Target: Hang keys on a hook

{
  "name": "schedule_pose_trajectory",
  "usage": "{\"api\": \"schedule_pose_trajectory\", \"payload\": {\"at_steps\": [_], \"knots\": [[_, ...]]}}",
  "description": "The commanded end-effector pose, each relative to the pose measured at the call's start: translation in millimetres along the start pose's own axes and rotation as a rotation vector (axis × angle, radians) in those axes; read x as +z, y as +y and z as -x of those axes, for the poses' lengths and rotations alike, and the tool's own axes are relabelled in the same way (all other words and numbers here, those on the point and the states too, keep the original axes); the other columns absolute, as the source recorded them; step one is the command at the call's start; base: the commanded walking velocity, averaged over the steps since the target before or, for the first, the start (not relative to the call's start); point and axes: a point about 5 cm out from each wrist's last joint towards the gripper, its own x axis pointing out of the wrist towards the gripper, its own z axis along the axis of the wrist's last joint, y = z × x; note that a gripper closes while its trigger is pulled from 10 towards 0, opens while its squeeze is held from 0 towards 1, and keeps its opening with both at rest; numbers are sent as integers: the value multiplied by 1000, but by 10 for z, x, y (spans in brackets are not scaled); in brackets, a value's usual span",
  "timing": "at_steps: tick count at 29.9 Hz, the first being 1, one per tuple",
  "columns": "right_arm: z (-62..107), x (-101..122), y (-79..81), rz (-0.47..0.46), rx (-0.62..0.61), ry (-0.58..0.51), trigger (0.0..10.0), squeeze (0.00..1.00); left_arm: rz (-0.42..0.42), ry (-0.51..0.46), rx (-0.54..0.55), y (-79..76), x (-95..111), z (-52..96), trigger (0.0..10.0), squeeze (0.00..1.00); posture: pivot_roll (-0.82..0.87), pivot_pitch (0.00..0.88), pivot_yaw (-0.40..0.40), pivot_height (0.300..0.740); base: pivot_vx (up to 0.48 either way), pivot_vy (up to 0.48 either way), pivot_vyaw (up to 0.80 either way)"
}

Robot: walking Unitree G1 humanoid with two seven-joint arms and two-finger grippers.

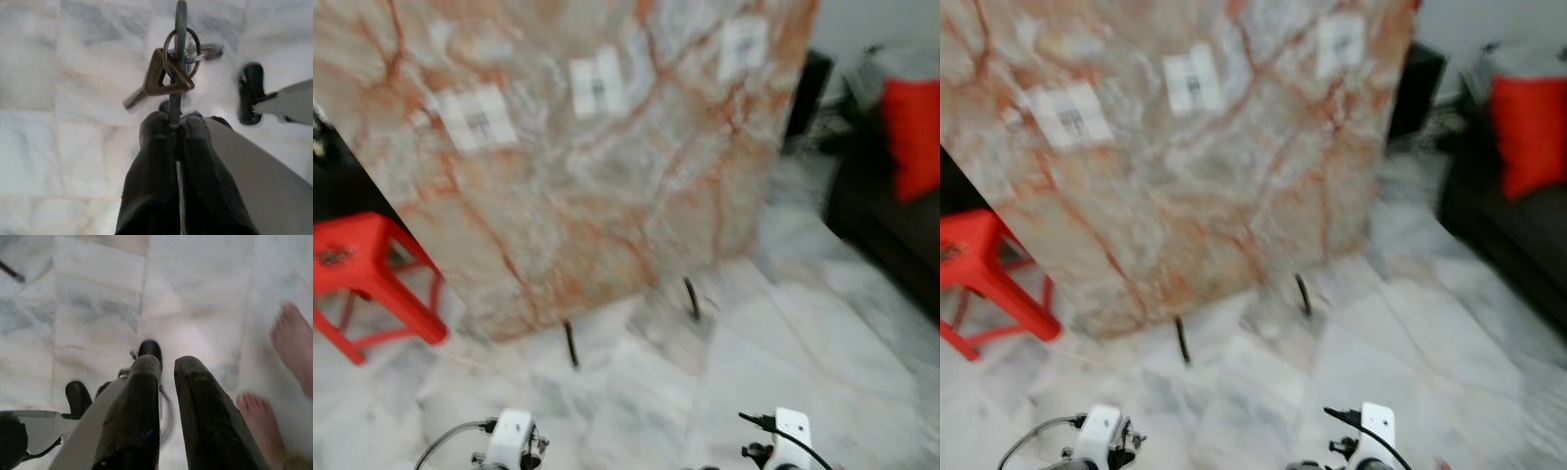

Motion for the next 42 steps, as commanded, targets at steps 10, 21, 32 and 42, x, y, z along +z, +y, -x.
{"api": "schedule_pose_trajectory", "payload": {"at_steps": [10,21,32,42], "knots": [[-23,600,105,127,69,-211,10000,0,-174,-213,-10,298,644,94,10000,0,-104,75,45,740,0,0,0],[328,1740,352,429,348,-659,10000,0,-508,-489,-147,204,1632,706,10000,0,-104,77,67,740,0,0,0],[1081,2241,800,720,800,-882,10000,0,-701,-596,-296,-146,2135,1225,10000,0,-113,87,80,740,0,0,0],[1343,2163,982,853,1031,-777,10000,0,-724,-701,-483,-540,2357,1487,10000,0,-116,75,79,740,0,0,0]]}}
